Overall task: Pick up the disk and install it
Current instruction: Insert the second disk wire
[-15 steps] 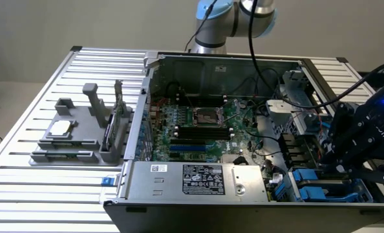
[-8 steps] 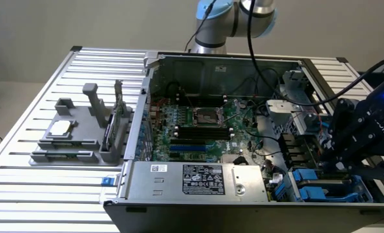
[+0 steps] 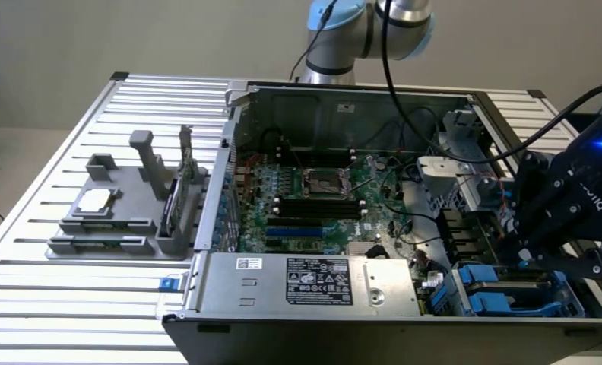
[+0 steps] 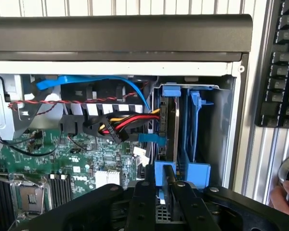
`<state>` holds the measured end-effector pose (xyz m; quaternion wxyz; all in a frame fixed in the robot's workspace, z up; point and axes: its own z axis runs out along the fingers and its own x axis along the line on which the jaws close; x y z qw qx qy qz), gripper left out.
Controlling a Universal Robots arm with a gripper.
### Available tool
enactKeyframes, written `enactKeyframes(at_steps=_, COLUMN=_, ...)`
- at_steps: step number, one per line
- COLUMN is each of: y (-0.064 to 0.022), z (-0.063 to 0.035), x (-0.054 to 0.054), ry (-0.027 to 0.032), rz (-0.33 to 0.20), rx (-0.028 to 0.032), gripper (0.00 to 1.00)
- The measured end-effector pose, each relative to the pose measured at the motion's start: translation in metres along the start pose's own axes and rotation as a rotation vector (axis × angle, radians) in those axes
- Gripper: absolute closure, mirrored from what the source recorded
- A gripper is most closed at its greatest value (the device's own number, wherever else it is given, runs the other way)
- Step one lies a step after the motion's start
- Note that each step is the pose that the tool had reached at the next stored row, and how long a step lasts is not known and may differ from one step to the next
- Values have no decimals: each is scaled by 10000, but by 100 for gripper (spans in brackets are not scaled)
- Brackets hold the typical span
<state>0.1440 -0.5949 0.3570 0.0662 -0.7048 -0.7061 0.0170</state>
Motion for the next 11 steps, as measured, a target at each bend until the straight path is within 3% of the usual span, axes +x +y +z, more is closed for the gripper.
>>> enactKeyframes(at_steps=2, y=-30, z=-3, x=1, ry=1, rz=0, rx=2, gripper=89)
enactKeyframes(at_steps=11, y=-52, z=-3, x=1, ry=2, rz=0, rx=2, gripper=89)
